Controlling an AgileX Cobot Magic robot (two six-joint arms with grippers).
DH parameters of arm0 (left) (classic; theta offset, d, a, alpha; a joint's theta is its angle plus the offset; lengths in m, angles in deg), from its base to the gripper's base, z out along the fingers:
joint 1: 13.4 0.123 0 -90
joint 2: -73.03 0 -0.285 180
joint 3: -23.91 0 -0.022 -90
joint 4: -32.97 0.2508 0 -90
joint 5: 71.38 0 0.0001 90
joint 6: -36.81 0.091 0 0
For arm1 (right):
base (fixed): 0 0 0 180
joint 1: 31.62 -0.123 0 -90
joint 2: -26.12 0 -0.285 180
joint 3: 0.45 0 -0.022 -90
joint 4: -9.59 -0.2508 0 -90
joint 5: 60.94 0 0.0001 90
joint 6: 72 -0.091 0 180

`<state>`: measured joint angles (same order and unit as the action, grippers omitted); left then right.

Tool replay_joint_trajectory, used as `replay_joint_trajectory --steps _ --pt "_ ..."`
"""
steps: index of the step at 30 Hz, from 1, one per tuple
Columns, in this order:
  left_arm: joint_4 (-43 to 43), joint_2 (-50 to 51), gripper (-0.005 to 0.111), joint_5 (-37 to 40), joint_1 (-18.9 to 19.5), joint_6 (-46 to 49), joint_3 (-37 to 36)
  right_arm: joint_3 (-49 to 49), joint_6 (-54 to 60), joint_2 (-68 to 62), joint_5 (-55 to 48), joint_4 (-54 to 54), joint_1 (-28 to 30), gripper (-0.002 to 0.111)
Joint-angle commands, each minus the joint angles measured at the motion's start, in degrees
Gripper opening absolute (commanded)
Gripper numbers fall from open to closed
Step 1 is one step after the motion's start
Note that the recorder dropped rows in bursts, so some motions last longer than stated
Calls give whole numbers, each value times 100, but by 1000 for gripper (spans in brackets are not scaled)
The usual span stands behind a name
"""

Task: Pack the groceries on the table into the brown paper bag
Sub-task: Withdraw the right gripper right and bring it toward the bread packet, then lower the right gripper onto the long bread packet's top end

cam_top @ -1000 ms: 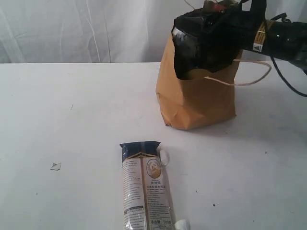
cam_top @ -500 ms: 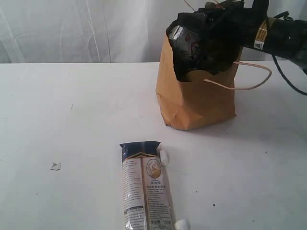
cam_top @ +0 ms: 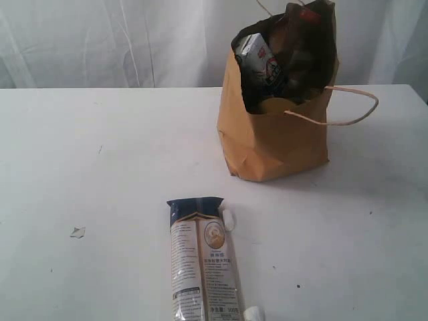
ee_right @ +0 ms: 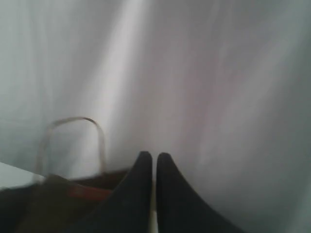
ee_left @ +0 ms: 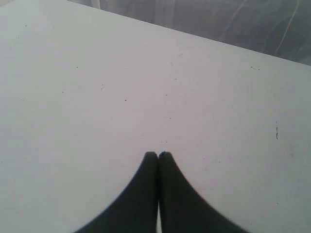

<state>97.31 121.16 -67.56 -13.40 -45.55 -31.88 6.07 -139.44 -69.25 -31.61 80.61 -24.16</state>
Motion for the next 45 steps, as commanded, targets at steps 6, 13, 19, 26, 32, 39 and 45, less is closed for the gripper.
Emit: replay_joint_trajectory --steps 6,13,19,26,32,39,45 --pt "95 -34 0 52 -11 32 -32 975 -3164 986 -1796 2893 229 0" --pt "217 -34 0 52 -11 128 -32 2396 -3188 1151 -5017 2893 229 0" --pt "217 -34 0 52 -11 142 -32 2744 1683 1083 -6782 -1630 269 0" --pt "217 -34 0 52 -11 142 -32 2744 9048 1110 -8286 -9792 -308 0" --pt "217 -34 0 42 -11 141 -32 2734 7519 1197 -7356 -9355 -2163 0" --pt "217 -34 0 -6 -11 141 -235 2312 6681 106 -5792 -9383 -4477 0" --pt "166 -34 0 -125 -11 120 -533 1980 6679 -497 -5119 -9455 -5125 0"
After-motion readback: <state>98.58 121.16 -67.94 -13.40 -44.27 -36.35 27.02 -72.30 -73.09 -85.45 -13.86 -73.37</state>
